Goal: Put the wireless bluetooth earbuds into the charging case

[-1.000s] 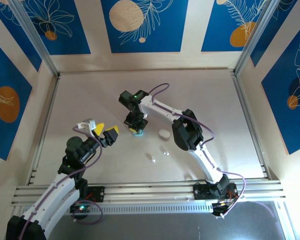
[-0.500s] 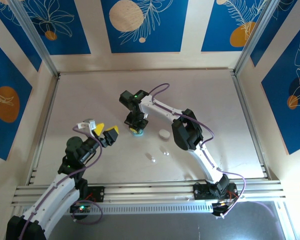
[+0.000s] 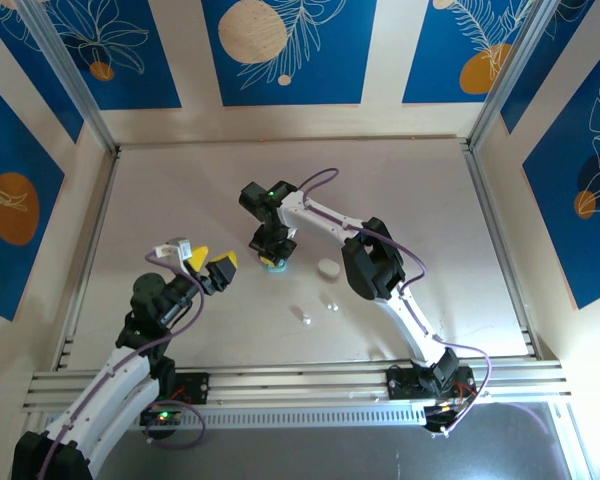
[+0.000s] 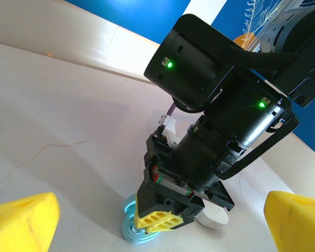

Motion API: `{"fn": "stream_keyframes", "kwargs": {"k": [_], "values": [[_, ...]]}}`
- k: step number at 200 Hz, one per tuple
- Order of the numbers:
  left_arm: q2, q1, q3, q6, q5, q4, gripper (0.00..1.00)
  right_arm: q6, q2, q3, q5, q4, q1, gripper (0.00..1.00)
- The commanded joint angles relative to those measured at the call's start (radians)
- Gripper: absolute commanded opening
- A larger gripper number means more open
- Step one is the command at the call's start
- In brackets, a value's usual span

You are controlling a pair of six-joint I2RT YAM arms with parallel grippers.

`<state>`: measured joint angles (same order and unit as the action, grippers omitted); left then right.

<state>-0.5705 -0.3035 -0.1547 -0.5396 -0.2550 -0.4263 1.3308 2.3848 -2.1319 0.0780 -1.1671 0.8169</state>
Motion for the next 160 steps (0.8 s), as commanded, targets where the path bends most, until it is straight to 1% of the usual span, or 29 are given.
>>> {"fn": "stream_keyframes", "kwargs": {"k": [1, 160], "values": [[0.015, -0.006, -0.004, 0.017, -0.02, -0.009, 1.0, 0.025, 0.022, -0.022, -0.017, -0.019, -0.003, 0.0], [0.017, -0.006, -0.006, 0.017, -0.023, -0.008, 1.0, 0.029, 0.037, -0.02, -0.029, -0.011, -0.004, 0.0]]}}
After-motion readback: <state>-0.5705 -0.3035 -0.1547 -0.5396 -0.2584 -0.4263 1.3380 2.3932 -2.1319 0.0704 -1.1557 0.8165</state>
